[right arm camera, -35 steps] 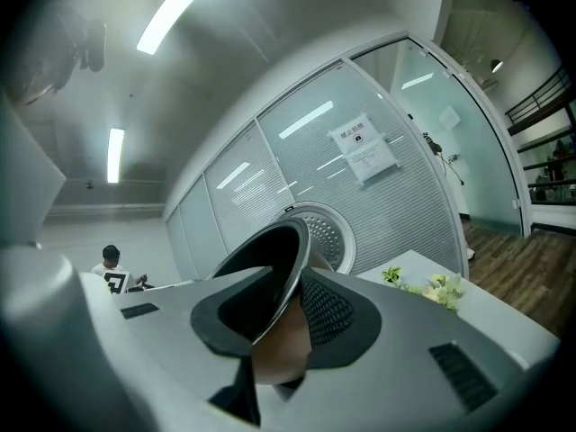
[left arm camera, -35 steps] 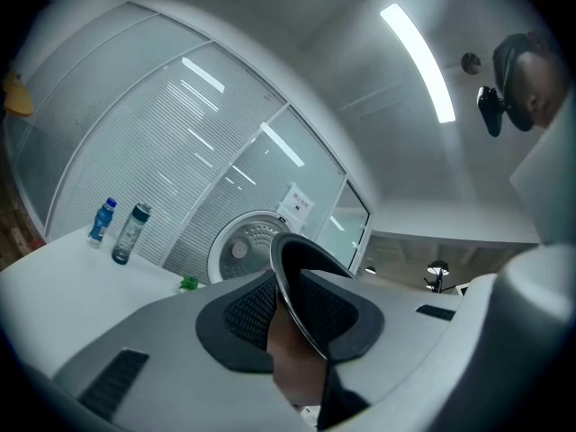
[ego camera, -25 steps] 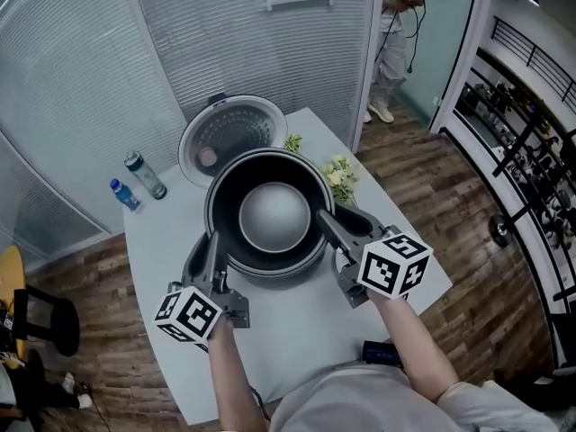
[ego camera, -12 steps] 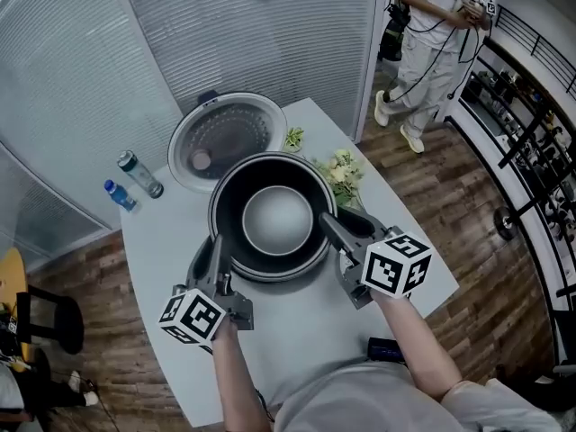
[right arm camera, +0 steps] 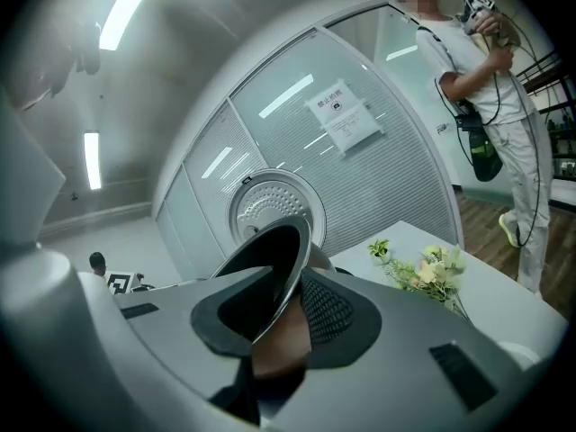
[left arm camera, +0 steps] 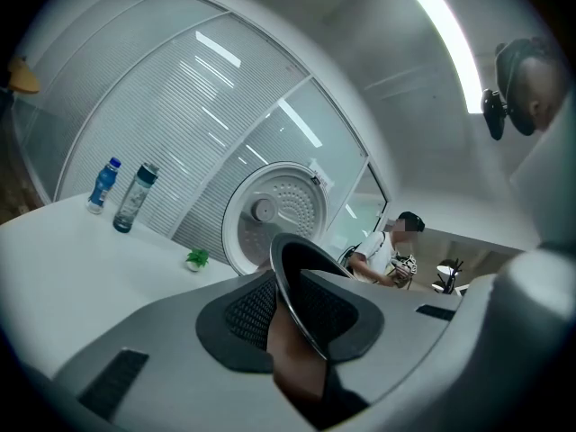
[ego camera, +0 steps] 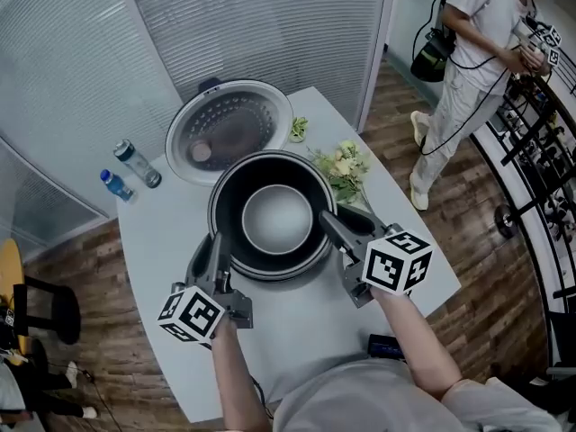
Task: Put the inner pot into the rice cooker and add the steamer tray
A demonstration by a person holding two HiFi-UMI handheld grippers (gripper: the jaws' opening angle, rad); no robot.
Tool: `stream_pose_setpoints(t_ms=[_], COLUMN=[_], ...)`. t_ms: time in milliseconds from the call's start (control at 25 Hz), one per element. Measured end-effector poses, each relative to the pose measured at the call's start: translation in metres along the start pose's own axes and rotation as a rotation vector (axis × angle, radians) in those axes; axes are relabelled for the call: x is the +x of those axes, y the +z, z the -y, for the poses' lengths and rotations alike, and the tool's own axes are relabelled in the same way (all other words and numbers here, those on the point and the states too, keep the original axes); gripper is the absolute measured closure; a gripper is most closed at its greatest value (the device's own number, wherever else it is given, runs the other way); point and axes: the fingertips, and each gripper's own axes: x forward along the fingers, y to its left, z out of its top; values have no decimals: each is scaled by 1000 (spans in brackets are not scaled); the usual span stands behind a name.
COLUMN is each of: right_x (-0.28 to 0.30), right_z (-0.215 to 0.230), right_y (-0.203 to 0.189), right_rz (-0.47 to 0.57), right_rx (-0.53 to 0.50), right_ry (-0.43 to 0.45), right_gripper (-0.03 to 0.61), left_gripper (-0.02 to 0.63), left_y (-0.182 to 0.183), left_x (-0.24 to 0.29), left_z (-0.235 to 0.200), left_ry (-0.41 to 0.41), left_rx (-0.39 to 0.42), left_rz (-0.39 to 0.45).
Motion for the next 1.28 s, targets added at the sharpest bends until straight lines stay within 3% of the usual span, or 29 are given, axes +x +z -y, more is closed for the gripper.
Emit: stream_pose_setpoints(t_ms=[640, 1280], right_x=[21, 40], right_z=[16, 36], right_y=[-22, -48], right_rz=[-86, -234], right_rx=[-1, -114], right_ry=[-22, -40], right_gripper=[471, 443], left_gripper=[522, 514], left_y=[-21, -45], left_x=[11, 24], left_z=[-25, -45], left_ry=[56, 138], left_rx=[39, 122], left_rz=[-76, -179])
